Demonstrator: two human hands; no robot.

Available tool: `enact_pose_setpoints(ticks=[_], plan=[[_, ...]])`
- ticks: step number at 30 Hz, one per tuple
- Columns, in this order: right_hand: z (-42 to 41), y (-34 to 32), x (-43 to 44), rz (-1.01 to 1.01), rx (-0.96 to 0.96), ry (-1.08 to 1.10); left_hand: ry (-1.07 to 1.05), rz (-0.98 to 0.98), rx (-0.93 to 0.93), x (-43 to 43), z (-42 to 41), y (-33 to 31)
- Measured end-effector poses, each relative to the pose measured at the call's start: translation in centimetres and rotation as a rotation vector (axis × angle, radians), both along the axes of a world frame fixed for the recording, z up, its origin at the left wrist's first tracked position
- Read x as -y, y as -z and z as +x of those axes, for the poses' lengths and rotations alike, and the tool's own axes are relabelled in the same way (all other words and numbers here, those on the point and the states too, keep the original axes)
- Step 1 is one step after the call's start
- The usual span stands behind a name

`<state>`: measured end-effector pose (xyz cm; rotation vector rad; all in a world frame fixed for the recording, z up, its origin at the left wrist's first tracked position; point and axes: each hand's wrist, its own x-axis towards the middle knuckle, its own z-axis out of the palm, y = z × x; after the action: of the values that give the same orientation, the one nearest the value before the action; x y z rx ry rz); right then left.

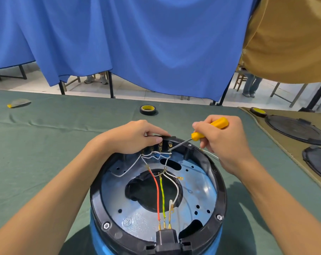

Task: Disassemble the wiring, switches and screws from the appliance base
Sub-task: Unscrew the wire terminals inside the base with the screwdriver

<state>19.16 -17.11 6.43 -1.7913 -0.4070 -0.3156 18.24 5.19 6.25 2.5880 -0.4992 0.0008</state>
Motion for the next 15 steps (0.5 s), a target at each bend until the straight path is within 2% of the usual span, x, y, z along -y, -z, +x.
enact_pose_setpoints(ticks=[5,15], plan=[[0.6,0.9,0.0,0.100,0.032,0.124,0.035,-0.074,-0.035,-0.2,0.4,0.2],[0.1,1.7,-0.5,0.222,0.076,0.156,0.037,-0.103,-0.039,-0.1,0.3,0.4]])
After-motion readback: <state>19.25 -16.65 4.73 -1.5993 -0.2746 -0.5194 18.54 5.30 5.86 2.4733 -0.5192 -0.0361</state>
